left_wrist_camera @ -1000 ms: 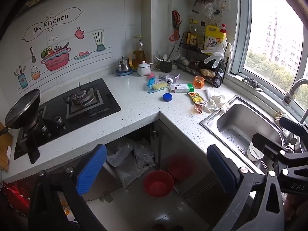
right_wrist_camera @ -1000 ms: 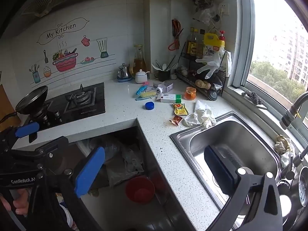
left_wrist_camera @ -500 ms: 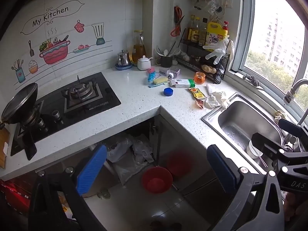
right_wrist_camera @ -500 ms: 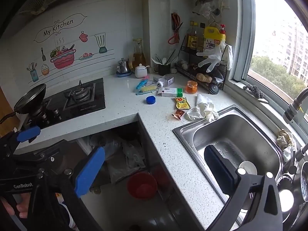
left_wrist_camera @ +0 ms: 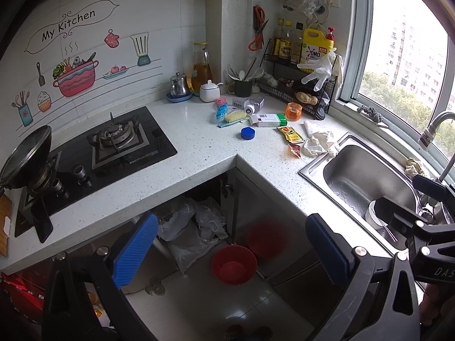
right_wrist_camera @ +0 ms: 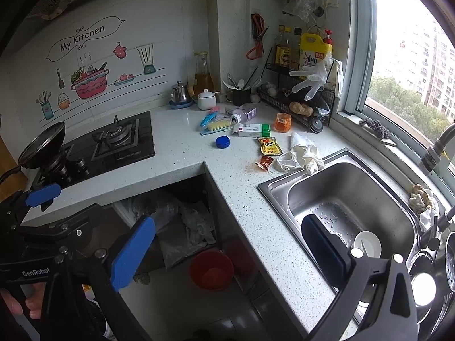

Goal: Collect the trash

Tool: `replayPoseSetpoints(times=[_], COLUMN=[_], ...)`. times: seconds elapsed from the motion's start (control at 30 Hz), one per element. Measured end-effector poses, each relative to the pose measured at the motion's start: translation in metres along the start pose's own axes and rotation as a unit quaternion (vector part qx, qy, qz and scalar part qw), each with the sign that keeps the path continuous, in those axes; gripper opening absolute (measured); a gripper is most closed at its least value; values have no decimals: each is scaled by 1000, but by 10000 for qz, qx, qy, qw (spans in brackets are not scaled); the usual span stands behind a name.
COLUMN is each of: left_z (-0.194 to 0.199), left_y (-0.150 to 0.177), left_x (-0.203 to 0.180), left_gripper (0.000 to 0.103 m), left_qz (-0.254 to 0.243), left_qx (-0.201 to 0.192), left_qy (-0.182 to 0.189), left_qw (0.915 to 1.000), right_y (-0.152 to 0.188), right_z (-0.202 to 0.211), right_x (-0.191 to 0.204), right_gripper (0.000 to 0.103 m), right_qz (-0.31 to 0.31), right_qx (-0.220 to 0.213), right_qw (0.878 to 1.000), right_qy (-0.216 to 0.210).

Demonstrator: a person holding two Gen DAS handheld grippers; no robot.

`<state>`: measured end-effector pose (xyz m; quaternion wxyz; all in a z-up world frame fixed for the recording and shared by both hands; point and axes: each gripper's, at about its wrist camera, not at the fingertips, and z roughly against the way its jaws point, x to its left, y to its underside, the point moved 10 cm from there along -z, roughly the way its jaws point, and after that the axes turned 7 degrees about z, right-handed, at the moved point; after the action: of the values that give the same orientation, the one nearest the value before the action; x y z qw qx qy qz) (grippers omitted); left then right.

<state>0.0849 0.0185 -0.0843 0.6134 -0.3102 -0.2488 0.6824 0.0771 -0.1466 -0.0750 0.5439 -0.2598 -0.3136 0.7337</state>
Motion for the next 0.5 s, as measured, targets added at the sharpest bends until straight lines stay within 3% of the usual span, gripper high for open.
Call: replayPoseSetpoints(times=[0.5], left_z=[-7], left_y=[1], left_x=[-4], left_gripper=[103], left_qz=[-83], left_qx=[36], left_qy=[35], left_qw=[10000], right_y=[-1], right_z=[-3], right_x=[-1], right_gripper=[103], right_qz=[-43], right_qx=[-3], right_qw=[10000], right_qy=[42])
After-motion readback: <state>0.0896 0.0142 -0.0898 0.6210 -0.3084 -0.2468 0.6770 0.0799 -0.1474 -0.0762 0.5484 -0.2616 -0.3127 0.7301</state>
